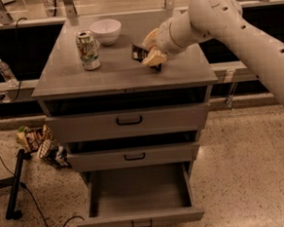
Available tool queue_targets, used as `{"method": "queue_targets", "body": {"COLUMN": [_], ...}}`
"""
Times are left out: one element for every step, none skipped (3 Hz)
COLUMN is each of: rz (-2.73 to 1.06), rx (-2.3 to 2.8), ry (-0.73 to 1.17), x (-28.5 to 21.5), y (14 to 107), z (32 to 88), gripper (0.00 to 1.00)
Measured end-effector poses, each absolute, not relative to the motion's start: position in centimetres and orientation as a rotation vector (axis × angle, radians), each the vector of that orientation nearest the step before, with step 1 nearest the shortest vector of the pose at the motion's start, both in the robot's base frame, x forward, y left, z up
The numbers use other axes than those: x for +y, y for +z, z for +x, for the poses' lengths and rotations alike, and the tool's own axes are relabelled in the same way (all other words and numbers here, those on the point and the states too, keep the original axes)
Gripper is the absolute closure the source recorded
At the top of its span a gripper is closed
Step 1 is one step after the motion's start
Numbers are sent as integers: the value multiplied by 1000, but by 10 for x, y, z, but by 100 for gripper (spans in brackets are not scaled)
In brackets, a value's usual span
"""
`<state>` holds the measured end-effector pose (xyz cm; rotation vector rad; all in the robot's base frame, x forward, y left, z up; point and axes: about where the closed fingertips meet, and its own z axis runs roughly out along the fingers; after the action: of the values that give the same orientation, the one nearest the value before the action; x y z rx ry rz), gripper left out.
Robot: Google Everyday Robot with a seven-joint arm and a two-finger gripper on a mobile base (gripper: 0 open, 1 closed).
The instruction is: Pick rxbar chocolate from bottom drawer and place on counter
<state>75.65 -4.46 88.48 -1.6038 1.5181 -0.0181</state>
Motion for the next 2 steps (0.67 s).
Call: {"method": "queue_targets", "body": {"rz": [-1583, -1491], "rx": [1525, 1448], "ry": [-16, -17], "x": [-53, -68], "y": [888, 918], "z": [750, 729], "gripper": [0, 0]}}
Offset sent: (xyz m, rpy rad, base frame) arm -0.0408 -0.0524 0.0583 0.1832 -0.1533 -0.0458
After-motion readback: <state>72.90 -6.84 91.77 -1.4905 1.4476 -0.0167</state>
